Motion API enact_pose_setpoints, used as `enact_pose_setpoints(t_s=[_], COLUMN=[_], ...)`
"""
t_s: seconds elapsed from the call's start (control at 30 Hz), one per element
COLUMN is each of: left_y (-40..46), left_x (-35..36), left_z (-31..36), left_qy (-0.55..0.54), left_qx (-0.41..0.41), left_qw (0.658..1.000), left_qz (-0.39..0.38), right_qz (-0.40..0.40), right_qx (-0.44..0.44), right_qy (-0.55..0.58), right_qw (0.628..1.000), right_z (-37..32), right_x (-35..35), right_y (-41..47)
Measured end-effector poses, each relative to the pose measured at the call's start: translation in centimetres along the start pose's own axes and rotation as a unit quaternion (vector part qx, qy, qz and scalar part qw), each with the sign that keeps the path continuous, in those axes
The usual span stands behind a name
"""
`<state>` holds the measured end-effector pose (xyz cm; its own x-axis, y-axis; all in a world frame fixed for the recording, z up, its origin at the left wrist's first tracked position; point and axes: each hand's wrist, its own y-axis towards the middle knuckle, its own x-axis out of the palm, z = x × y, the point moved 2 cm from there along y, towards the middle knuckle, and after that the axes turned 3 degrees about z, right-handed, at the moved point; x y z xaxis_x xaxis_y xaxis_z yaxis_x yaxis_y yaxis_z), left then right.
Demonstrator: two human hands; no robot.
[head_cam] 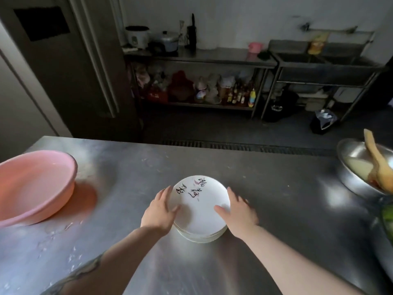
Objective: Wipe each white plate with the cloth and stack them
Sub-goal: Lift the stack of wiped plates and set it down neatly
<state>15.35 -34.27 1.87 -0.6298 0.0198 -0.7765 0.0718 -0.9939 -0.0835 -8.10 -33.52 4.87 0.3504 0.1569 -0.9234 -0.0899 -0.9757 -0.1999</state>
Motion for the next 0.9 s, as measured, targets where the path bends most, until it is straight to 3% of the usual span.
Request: enact_pose_setpoints(t_s=[0.13,0.2,0.3,0.6,0.77,0.9], left_y=[0.7,0.4,0.0,-0.5,-1.1,-2.4], left_x=[0.5,1.3,2.9,5.1,5.3,5.0], left_z=[-1.6,-1.8,-1.7,-0.8,-0.3,-0.5], left_qy=[-0.14,-0.267,-0.403,-0.541,-0.557,-0.563], left_qx=[0.007,-0.005,-0.03,-0.072,-0.073,-0.072], left_qw=[0.989,0.962,0.913,0.837,0.827,0.823], left_qz=[-0.038,-0.052,-0.052,-0.037,-0.017,-0.002], right_qz=[-0.022,-0.005,0.023,-0.023,-0.027,-0.047], right_qx=[0.028,0.032,0.056,0.146,0.188,0.189], right_qy=[0.24,0.371,0.474,0.627,0.686,0.704], right_qw=[0.97,0.928,0.879,0.765,0.703,0.683], right_z=[1.1,1.6,1.8,0.8,0.0,0.0], right_x=[2.4,3.5,4.8,6.2,6.4,6.3], right_y=[1.1,1.0,1.0,0.6,0.6,-0.4])
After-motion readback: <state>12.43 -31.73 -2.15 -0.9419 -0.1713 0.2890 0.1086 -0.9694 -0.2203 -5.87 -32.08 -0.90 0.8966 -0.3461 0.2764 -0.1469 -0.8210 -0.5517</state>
